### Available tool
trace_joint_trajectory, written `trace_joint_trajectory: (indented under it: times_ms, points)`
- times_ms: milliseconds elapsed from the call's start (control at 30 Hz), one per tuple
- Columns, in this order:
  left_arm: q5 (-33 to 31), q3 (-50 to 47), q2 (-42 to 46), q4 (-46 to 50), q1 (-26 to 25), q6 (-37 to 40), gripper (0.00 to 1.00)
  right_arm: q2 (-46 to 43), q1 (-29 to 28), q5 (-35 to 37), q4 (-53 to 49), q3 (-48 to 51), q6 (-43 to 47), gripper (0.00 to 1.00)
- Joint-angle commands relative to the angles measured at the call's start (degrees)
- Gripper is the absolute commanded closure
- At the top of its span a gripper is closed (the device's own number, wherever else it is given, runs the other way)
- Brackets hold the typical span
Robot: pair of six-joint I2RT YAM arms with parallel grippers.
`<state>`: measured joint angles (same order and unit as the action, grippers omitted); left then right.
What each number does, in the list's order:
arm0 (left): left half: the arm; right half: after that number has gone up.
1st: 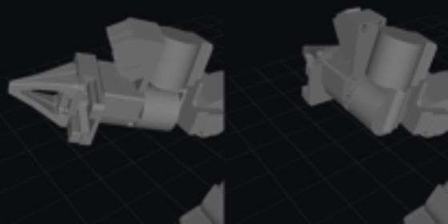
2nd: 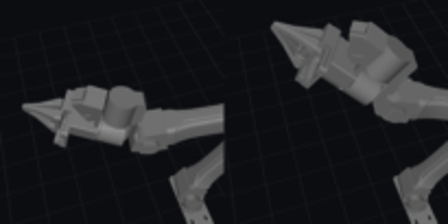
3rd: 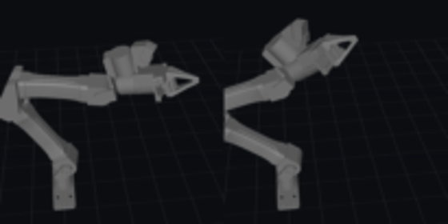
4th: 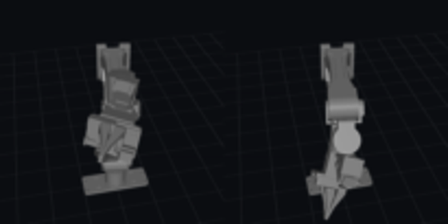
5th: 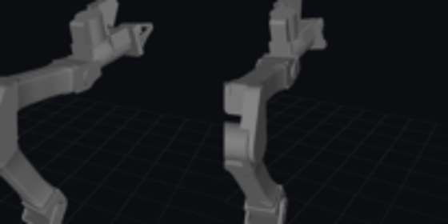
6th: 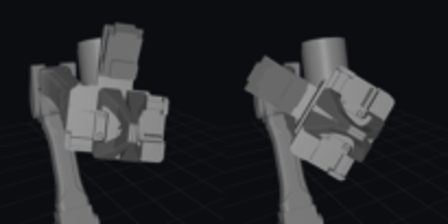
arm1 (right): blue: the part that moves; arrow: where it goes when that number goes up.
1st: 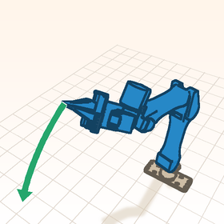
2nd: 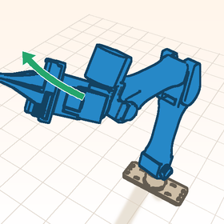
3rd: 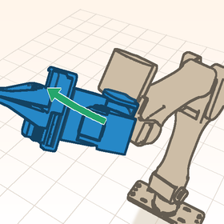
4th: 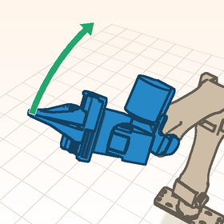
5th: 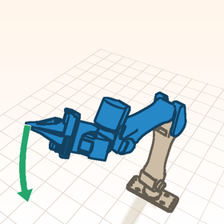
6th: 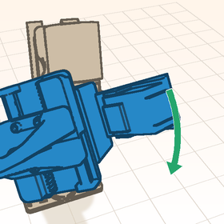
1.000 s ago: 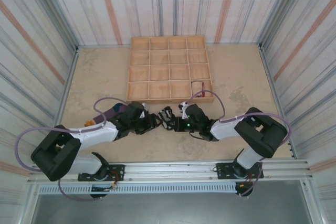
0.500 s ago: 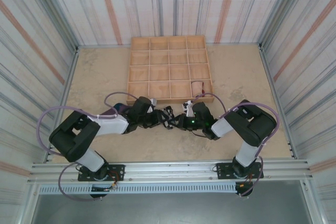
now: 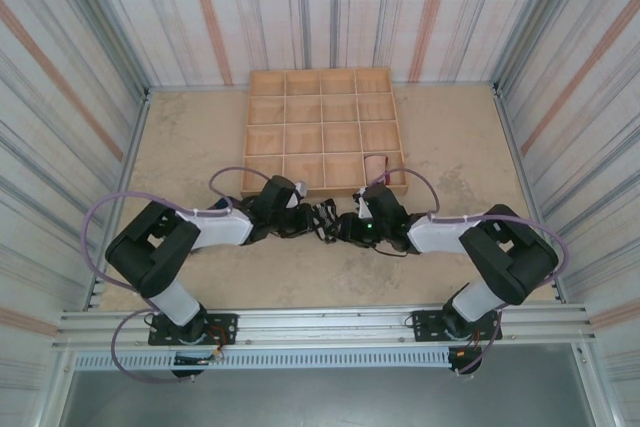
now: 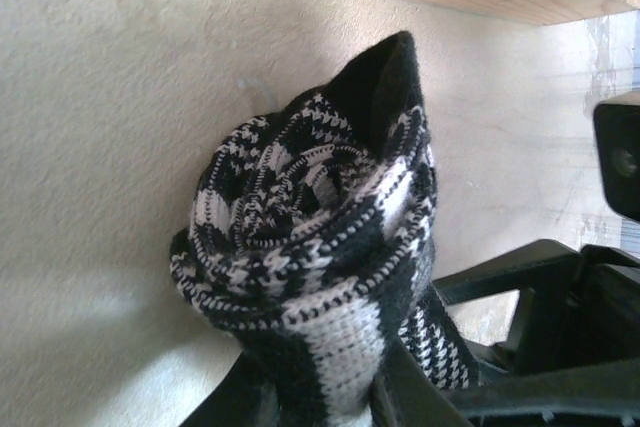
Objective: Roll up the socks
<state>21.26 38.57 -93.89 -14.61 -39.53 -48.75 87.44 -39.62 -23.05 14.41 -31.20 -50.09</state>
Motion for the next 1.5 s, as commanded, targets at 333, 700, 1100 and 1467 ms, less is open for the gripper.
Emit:
trace_joint_trajectory:
  times_ms: [333, 700, 1100, 1467]
  points:
    - [3.7, 1.0, -6.2, 3.8, 0.7, 4.6, 0.92, 4.8, 2.6, 3.5, -10.3, -5.1, 13.3, 0.36]
    - [4.5, 0.9, -8.7, 0.3, 0.7, 3.2, 0.9, 12.1, 2.4, 3.9, -3.4, -1.9, 14.0, 0.62]
    - [3.6, -0.2, -3.6, 2.0, 0.9, 3.2, 0.36, 7.6, 2.4, 4.5, -5.9, -0.8, 13.4, 1.0]
    - [0.4, 3.3, 12.7, 16.3, 3.0, 7.4, 0.24, -3.4, 3.7, 4.8, -22.0, -8.5, 12.1, 1.0]
